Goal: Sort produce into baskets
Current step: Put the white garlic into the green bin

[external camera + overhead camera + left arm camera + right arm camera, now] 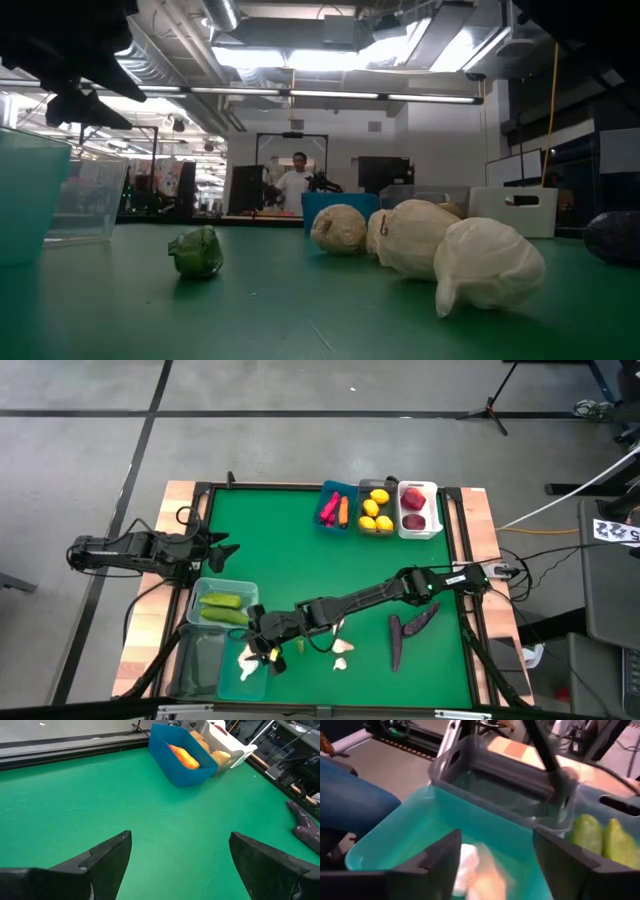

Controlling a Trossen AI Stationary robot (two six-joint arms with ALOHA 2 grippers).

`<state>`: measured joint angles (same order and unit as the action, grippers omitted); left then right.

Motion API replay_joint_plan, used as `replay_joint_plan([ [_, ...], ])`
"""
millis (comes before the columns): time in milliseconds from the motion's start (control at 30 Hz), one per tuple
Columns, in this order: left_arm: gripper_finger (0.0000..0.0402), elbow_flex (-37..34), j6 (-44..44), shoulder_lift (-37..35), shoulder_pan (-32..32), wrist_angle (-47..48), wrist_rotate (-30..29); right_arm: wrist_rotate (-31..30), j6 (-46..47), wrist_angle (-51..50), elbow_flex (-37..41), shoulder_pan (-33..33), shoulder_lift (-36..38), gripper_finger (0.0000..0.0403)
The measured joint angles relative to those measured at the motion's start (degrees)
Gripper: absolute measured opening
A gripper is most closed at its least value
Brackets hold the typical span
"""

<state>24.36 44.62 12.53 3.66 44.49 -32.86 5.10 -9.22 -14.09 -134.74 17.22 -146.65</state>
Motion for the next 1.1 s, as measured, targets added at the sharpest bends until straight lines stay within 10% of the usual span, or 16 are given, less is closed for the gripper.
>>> replay_joint_plan([
  [200, 0.0329, 0.0, 0.0, -0.02, -0.02, -0.04, 0.0, -2.76, -1.81, -2.21, -0.15, -0.45, 2.17, 0.0307],
  [433, 0.0329, 0.0, 0.0, -0.02, -0.01, 0.02, 0.01, -18.01, 4.13, -32.71, -0.37, -0.32, 10.14, 0.0317],
  [700, 0.0329, 0.0, 0.0, -0.02, -0.01, 0.0, 0.02, -20.11, 16.43, -56.6, 3.32, -0.4, 10.02, 0.0308],
  [1100, 0.0329, 0.0, -0.02, -0.02, -0.01, 0.0, 0.02, -14.72, 16.48, -53.76, 15.73, -1.3, 9.81, 0.0308],
])
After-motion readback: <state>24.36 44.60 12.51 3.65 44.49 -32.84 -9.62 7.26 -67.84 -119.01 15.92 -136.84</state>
